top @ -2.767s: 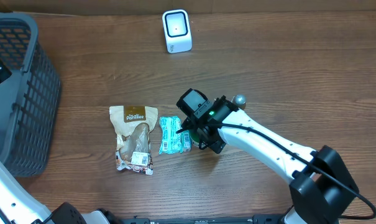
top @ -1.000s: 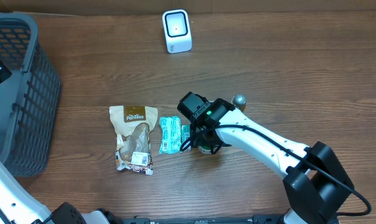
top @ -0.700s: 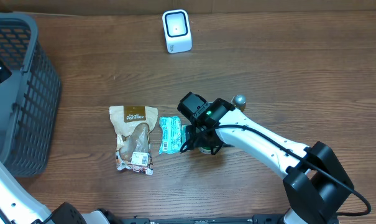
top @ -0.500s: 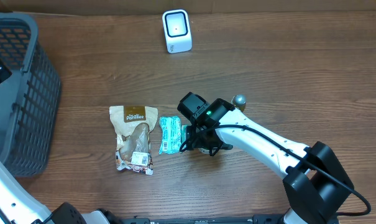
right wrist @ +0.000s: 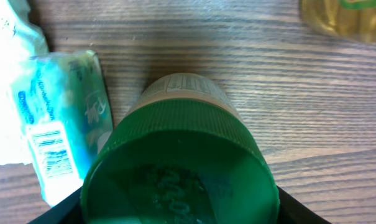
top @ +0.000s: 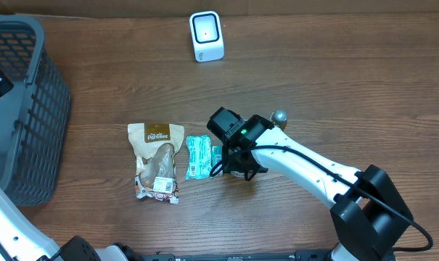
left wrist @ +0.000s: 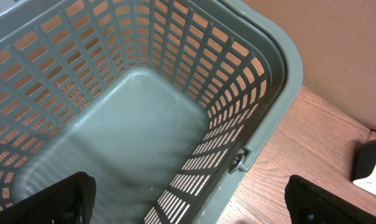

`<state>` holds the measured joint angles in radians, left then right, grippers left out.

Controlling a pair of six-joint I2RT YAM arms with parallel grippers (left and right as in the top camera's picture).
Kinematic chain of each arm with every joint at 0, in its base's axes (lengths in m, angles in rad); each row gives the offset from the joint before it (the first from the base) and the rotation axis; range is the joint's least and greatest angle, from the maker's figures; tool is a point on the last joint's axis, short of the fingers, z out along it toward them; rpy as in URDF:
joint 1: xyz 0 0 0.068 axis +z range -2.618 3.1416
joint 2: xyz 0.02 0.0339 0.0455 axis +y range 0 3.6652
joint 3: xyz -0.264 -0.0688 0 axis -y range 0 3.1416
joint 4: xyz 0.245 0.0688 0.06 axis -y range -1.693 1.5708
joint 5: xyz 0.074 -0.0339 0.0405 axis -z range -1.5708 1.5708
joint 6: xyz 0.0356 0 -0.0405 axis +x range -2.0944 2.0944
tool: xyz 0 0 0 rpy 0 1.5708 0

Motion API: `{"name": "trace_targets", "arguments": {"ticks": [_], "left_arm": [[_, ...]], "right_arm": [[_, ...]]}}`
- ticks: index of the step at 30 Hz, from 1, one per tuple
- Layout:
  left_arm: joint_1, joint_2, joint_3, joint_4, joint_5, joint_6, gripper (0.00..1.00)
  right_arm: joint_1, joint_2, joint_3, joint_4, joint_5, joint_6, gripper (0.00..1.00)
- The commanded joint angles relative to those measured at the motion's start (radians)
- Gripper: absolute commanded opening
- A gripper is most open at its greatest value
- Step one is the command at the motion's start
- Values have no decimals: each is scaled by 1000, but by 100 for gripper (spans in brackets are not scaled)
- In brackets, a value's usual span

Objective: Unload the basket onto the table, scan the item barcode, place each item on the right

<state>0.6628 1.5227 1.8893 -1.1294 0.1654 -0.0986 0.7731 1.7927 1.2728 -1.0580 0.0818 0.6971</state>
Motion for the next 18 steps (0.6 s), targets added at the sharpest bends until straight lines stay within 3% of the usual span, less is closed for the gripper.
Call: {"name": "trace_targets", "arguments": {"ticks": [1, 3, 4, 6, 8, 18], "left_arm": [[-2, 4, -6, 3, 11, -6, 100], [-2, 4, -6, 3, 11, -6, 100], [-2, 4, -6, 3, 11, -6, 100], [-2, 4, -6, 3, 11, -6, 99], [-2, 4, -6, 3, 11, -6, 99], [-2, 4, -6, 3, 11, -6, 100]], "right_arm": [[0, 3, -4, 5, 53, -50, 59], [0, 3, -4, 5, 53, -51, 59], [0, 3, -4, 5, 53, -51, 64], [0, 3, -4, 5, 52, -51, 91], [0, 3, -4, 8, 52, -51, 100], [-23, 3, -4, 46, 90, -51, 100]]}}
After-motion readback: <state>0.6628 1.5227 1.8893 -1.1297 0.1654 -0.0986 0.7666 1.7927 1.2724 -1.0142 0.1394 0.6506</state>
